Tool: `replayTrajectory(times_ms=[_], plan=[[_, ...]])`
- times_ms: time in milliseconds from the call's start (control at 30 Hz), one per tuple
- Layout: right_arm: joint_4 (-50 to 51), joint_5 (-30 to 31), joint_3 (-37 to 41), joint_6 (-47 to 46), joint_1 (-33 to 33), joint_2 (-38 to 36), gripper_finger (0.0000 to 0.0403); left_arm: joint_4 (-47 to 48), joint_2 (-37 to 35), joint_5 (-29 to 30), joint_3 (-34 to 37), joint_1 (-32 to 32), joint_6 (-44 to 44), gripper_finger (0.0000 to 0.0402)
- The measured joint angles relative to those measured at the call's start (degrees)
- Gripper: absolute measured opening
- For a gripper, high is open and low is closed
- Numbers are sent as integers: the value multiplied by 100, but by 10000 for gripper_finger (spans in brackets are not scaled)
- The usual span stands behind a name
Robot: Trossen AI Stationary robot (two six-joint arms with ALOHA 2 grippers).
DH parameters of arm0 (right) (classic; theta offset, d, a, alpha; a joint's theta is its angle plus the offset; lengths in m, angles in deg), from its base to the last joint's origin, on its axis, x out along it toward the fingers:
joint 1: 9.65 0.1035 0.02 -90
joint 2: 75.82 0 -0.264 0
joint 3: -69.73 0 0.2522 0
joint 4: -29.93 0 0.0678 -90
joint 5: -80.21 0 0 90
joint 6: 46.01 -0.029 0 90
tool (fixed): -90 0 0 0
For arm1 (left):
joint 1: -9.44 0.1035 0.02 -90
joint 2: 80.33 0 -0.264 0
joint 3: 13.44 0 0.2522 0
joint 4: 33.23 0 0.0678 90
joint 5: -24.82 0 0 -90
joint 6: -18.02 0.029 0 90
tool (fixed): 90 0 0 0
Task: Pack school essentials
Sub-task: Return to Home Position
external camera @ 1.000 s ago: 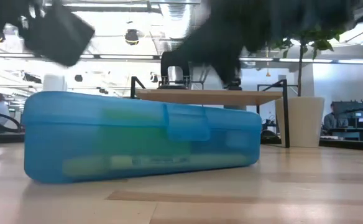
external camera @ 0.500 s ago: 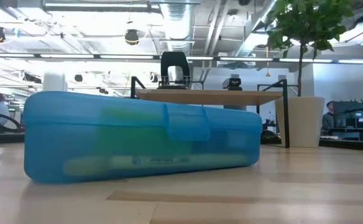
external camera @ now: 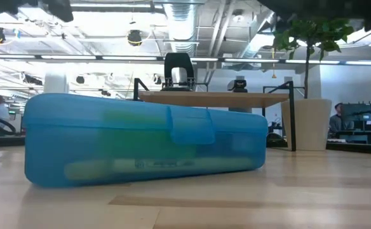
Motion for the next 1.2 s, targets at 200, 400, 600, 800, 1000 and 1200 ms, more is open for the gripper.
replayTrajectory(times_ms=[200,400,600,800,1000,1200], plan=[[-338,-564,576,160,-599,-578,7,794,-1202,-90,405,394,-165,0],[-404,-1272,1038,162,-1325,-1302,13,1939,-1875,-90,428,522,-276,0],[-308,-1835,1608,31,-2128,-2316,7,2753,-1873,-117,422,527,-467,0],[118,-2317,2154,-549,-2842,-3166,3,3344,-1858,-128,418,525,-768,0],[925,-2498,2389,-887,-3140,-3606,3,3817,-1861,-124,418,525,-871,0],[1409,-2492,2389,-905,-3250,-3668,7,4139,-1861,445,418,522,-1543,0]])
